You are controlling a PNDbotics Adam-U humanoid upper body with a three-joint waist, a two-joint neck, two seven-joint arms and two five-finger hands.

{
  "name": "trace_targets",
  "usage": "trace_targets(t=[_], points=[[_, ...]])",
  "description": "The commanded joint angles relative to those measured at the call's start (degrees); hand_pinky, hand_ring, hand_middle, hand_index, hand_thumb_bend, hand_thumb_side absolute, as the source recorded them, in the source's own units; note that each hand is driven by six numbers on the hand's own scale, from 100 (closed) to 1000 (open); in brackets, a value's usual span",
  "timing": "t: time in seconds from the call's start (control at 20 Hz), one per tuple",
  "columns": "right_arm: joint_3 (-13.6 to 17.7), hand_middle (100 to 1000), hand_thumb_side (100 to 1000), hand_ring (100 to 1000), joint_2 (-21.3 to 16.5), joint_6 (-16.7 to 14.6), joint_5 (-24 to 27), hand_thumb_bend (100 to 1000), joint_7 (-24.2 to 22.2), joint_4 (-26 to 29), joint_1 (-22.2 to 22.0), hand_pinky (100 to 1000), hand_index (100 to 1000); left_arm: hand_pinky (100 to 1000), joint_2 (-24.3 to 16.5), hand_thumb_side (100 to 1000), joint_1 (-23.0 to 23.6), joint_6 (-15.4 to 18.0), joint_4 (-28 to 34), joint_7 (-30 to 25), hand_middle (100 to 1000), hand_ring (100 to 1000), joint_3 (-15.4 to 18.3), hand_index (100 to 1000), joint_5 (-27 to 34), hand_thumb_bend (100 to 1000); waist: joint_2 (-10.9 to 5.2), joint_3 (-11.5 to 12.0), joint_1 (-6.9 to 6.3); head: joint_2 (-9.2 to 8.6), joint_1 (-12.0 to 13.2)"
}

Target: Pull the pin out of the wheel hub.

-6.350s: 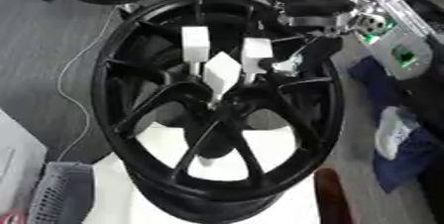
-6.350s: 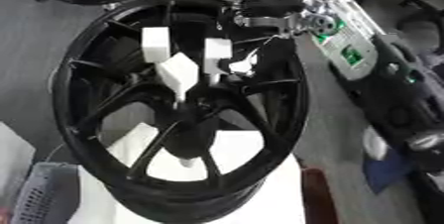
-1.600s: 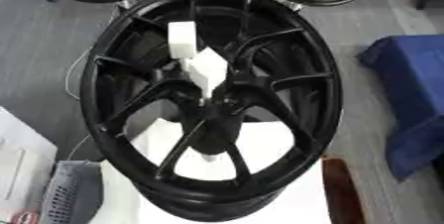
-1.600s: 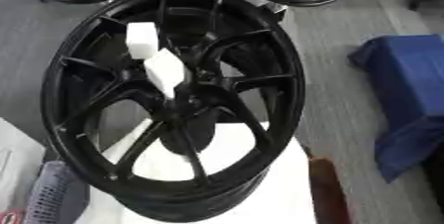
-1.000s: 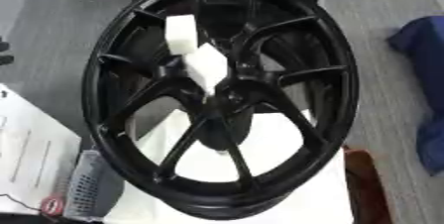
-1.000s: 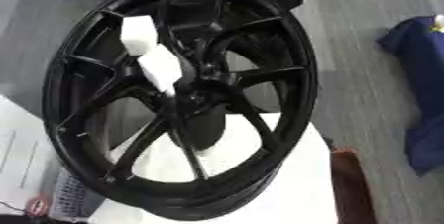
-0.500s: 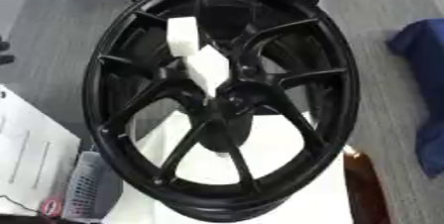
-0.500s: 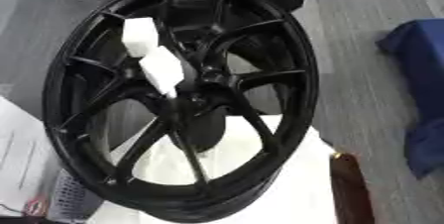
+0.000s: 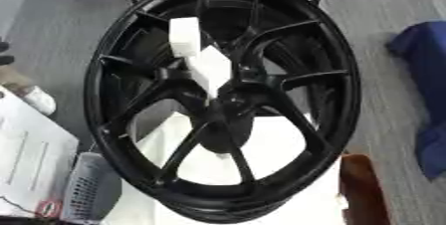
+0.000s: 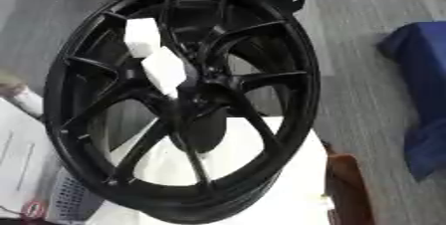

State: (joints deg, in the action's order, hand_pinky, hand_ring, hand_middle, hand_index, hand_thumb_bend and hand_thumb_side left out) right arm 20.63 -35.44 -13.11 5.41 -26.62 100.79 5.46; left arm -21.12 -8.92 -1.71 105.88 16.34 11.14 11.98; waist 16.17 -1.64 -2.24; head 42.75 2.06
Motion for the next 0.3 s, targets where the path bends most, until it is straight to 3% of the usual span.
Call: trace_targets(t=[0.05, 0.3], points=[[-1.07, 630, 704, 832, -0.76, 0.72, 3.67, 100, 0.73, 2.75, 1.63, 994, 791, 642, -0.88, 814, -1.34, 0.08, 1.29, -0.49, 574, 655, -0.22, 720, 0.52, 100, -1.19, 0.21, -0.03, -0.18, -0.48], [-2.28, 608, 684, 815, 0.24, 2.21, 8.92, 100, 0.19, 3.29, 4.63, 986, 775, 644, -0.45, 804, -3.56, 0.09, 1.71, -1.12, 575, 656, -0.98, 720, 0.96, 100, -1.24, 0.86, -0.32, -0.59, -1.48]])
